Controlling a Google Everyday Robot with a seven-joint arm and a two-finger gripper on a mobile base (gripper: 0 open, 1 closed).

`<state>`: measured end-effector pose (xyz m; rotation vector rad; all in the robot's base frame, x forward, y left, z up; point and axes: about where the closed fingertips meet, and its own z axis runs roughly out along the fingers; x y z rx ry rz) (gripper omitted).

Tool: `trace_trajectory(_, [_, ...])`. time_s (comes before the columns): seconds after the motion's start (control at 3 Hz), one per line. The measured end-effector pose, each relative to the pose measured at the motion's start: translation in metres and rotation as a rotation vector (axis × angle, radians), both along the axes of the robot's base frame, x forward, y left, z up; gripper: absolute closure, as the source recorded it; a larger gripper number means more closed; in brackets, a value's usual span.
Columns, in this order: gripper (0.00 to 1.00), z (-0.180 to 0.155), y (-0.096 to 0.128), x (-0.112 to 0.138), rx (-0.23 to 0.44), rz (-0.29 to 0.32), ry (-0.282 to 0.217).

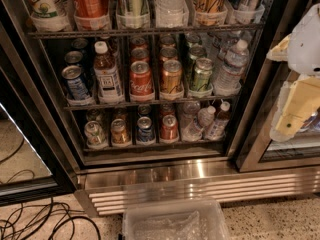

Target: Pick orange can from middle shelf of fridge

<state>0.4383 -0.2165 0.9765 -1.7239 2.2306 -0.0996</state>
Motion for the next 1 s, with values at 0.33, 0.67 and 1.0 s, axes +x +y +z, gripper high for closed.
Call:
trace_trajectory(0.33, [0.00,0.000,0.000,0.000,0.000,0.000,0.000])
trace_trajectory(0.67, [0.00,-0.002,0.011,0.007,0.095,-0.037,-0.035])
trace_trajectory(1.0, [0.00,-0.029,0.040,0.020,0.241,-0.082,-0.060])
